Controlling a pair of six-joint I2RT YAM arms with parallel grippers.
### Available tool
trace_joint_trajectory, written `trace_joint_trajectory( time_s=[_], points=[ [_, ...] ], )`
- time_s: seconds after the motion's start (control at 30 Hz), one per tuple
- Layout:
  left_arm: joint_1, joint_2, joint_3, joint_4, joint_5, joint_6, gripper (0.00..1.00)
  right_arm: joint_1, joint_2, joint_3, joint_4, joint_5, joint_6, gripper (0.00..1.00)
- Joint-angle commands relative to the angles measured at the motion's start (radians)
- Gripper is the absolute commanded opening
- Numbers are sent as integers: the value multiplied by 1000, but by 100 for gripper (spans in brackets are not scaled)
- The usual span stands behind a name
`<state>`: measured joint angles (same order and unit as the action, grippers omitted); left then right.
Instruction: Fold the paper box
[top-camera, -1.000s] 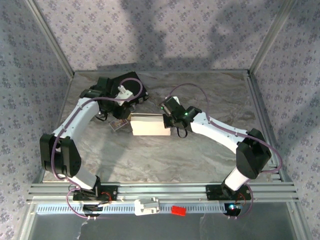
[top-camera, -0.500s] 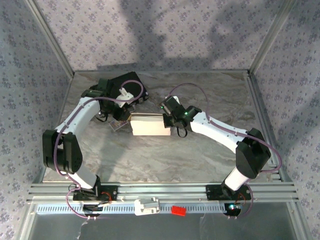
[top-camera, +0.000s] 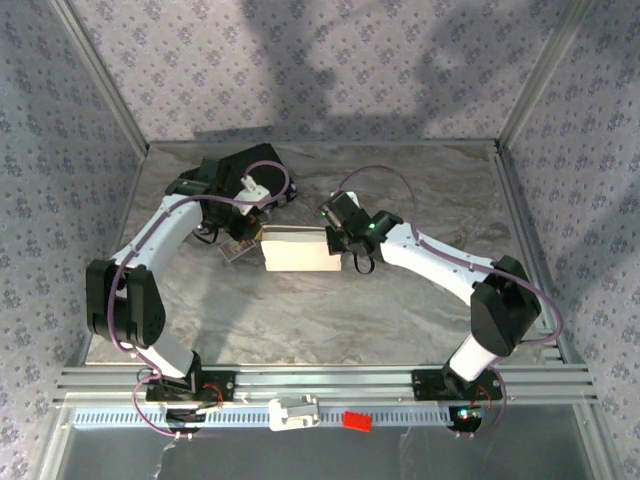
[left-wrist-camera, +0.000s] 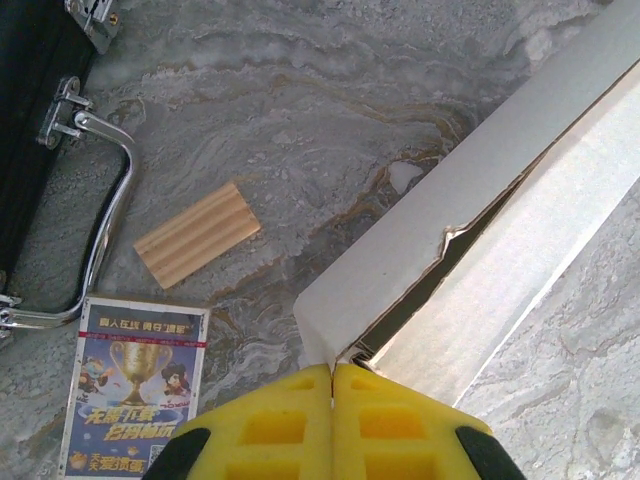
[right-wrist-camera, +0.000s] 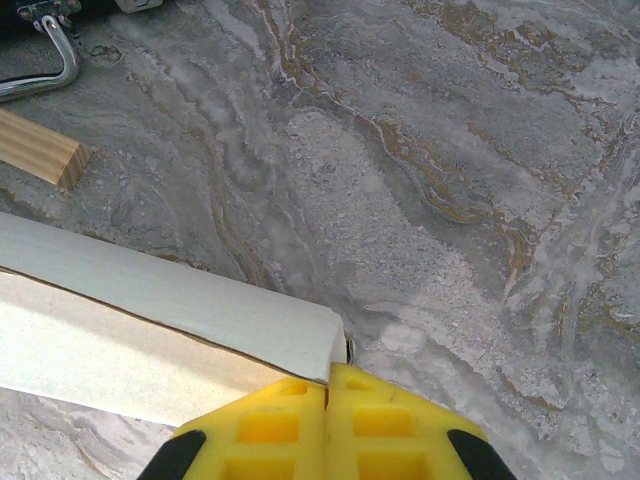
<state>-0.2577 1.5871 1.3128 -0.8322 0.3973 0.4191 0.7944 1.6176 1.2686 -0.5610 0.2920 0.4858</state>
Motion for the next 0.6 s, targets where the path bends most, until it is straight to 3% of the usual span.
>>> trace_joint_trajectory(
  time_s=[0.0,0.37,0.57],
  points=[
    [-18,-13,26,17,13,-40,1,6,64,-34,-158,-61,-3,0],
    [-28,-33,49,-93,-9,-340,0,38,68,-28,-171,30,46,0],
    [-28,-13,95,-195,13,-420,0,56,83,-20,-182,63,66,0]
  ],
)
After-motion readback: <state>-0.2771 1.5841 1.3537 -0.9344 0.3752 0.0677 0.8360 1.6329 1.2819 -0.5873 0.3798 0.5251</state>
